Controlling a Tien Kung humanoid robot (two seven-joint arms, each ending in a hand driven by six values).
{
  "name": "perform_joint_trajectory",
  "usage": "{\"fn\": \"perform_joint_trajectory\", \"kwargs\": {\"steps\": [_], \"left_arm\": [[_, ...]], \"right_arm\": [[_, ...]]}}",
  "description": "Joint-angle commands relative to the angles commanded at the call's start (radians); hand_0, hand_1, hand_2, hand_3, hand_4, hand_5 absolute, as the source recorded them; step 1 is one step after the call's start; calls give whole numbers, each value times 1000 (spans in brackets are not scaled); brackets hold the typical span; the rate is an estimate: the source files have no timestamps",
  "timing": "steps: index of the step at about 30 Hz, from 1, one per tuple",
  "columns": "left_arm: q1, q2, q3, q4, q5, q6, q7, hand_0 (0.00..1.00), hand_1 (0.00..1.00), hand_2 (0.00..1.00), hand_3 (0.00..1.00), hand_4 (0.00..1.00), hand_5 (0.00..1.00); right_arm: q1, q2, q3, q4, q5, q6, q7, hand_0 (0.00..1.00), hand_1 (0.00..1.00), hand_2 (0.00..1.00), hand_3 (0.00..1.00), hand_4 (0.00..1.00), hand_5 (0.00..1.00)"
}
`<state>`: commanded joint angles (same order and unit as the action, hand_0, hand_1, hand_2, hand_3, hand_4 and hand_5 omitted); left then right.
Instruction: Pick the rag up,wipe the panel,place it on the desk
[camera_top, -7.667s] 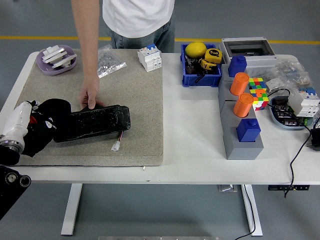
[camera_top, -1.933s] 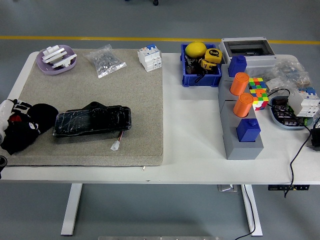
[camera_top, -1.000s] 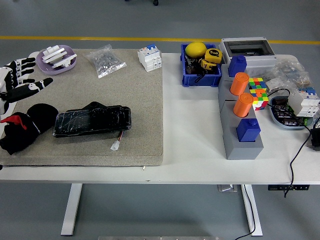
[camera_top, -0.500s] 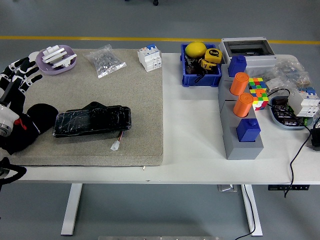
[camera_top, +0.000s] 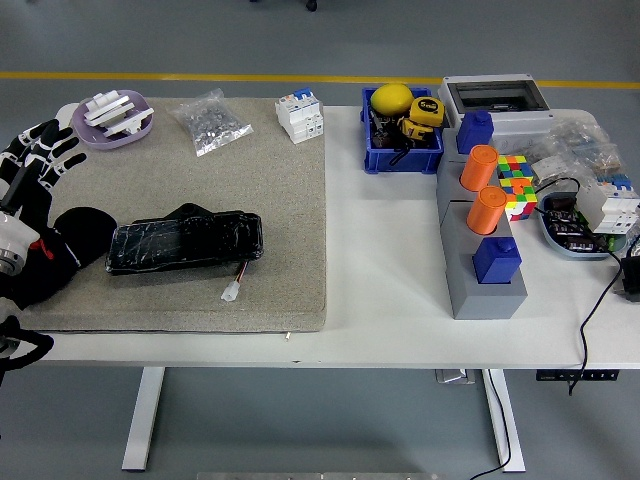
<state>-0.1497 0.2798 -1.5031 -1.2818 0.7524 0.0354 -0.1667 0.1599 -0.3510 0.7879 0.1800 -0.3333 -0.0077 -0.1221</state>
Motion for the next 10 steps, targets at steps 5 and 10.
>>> {"fn": "perform_joint_trajectory", "kwargs": {"steps": [5, 10], "left_arm": [[-4, 8, 2, 2, -4, 6, -3, 588, 696, 626, 607, 956, 372], [-7, 18, 2, 14, -10, 8, -5, 587, 696, 620, 604, 952, 368]], "right_arm": [[0, 0, 0, 0, -4, -1, -6, 715, 262, 630, 627, 998, 582], [8, 5, -7, 0, -7, -1, -7, 714, 262, 629, 627, 998, 582]]}}
